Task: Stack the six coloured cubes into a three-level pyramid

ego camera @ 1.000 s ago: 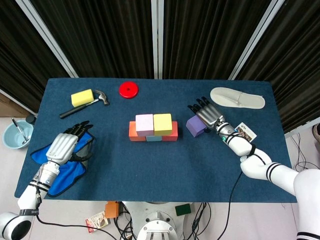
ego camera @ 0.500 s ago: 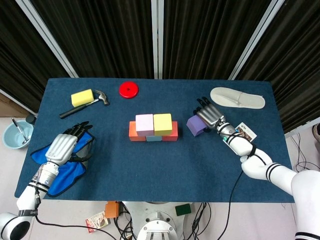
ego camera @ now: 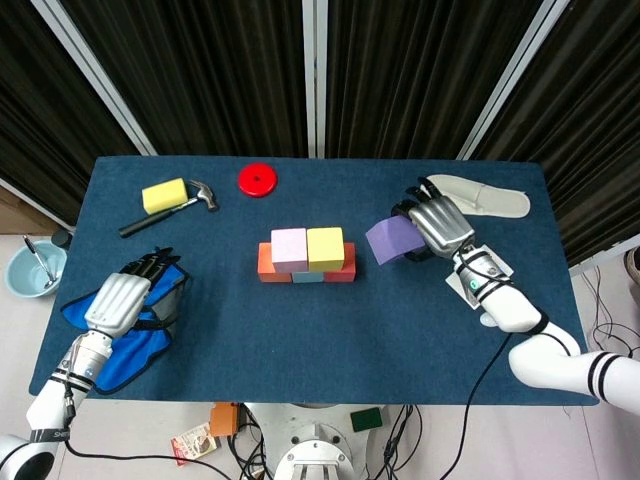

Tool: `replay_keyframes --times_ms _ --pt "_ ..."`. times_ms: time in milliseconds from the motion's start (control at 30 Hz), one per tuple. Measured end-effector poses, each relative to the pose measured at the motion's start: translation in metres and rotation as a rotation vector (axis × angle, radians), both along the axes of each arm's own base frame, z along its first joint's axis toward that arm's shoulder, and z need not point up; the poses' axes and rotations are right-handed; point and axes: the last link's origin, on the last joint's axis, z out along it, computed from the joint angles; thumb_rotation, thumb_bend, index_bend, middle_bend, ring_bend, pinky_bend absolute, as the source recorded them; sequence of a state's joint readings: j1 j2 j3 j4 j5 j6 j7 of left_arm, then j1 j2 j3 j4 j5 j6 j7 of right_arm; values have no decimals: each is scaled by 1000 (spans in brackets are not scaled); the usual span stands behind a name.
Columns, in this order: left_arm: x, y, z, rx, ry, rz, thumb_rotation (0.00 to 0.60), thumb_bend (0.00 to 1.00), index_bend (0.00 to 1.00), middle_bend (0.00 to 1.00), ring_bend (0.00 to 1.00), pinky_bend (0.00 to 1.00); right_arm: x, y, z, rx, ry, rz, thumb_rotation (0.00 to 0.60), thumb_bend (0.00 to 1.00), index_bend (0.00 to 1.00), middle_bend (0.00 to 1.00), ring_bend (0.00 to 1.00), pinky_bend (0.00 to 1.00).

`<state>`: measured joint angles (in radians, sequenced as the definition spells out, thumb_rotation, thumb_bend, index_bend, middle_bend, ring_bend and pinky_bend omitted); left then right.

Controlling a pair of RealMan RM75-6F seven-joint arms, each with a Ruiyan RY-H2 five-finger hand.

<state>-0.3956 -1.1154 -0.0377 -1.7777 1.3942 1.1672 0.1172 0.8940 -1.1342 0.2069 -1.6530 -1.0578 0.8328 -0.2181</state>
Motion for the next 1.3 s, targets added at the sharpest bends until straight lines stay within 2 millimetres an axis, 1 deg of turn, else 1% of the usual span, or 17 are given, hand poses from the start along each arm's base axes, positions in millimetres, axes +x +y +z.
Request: replay_keyframes --times_ms 67,133,300,400,433,467,533,633,667,733,867,933,967,1033,1133,1233,1300 --pt "-1 -3 -1 -4 15 1 480 193 101 42 99 227 11 4 11 -21 -8 -22 600 207 542 452 142 0" --pt "-1 -4 -1 -5 18 2 462 194 101 42 99 228 22 5 19 -38 -11 -48 600 207 533 450 142 0" --pt "0 -5 -1 -1 17 -4 467 194 101 42 99 228 50 4 22 -54 -7 -97 600 206 523 446 142 0" --pt "1 -5 -2 -3 9 -6 468 194 101 42 99 228 76 2 15 -61 3 -107 600 205 518 442 142 0" --pt "1 -5 -3 -4 8 -5 458 193 101 42 99 229 87 2 10 -57 6 -108 600 204 513 439 142 0" --pt "1 -5 -3 -4 7 -4 468 193 101 42 99 229 95 3 6 -52 8 -108 600 202 507 436 142 0" --pt "0 -5 -3 -5 4 -2 459 193 101 43 99 228 114 4 -6 -34 15 -105 600 202 498 430 142 0" --pt "-2 -5 -4 -5 -2 4 472 193 101 43 99 227 137 7 -24 -9 41 -93 600 201 488 419 142 0" --pt "-2 -5 -4 -5 -5 7 467 193 101 43 99 228 142 8 -29 -3 48 -91 600 201 483 414 142 0" --pt "-4 -5 -5 -6 -8 12 464 193 101 43 99 228 150 6 -37 3 63 -93 600 201 470 404 140 0" --pt "-7 -4 -6 -12 -14 21 473 193 101 42 99 227 159 1 -51 7 101 -96 600 200 435 374 131 0" --pt "-7 -3 -6 -13 -16 22 473 193 101 42 99 227 164 0 -58 14 119 -90 600 198 396 343 129 0" --pt "-7 -2 -6 -12 -17 23 463 194 101 43 99 228 166 0 -61 17 125 -88 600 196 364 322 129 0" --pt "-8 -2 -6 -10 -14 23 471 193 101 42 99 228 169 0 -64 22 140 -83 600 192 318 297 126 0" --pt "-9 0 -6 1 5 22 461 193 101 43 99 227 171 1 -67 30 157 -82 600 184 243 249 105 0" --pt "-10 0 -5 12 9 27 468 193 101 42 99 227 172 3 -66 41 159 -79 600 166 142 171 78 0" --pt "-10 0 -5 15 10 28 466 193 101 43 99 228 172 4 -64 48 156 -72 600 150 116 144 65 0"
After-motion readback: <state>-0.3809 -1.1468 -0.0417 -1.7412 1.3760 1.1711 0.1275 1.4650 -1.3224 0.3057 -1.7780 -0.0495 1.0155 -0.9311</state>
